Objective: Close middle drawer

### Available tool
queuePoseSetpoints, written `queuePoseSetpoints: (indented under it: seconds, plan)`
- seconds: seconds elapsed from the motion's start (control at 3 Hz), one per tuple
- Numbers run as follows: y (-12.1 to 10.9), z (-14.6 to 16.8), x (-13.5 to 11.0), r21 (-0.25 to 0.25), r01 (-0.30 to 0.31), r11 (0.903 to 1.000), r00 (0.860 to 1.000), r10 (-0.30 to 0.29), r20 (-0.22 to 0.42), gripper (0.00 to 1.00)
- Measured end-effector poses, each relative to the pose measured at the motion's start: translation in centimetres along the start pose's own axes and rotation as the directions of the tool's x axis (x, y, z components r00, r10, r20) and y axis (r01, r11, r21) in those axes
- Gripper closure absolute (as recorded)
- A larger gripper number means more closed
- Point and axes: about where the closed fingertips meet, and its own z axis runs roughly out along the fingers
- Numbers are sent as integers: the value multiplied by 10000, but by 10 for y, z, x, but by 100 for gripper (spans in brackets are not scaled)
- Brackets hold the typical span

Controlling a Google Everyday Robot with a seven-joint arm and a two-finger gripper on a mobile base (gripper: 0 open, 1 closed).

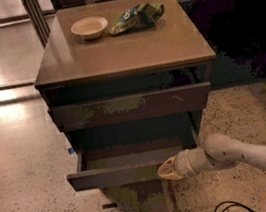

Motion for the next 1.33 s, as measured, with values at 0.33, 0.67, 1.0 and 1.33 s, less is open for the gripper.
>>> queuePoseSetpoints:
  seconds: [0.33, 0.67, 1.0, 1.33]
  plan:
    - [-30, -17, -12, 1057, 462, 9933, 9989, -468, 36, 100]
    - [-32, -12, -11, 1100, 503, 9927, 9987, -506, -6, 100]
    - [-44, -5, -11, 1399, 743, 9874, 9972, -742, -56, 100]
    - [-69, -4, -14, 2002, 1155, 9729, 9933, -1125, -263, 100]
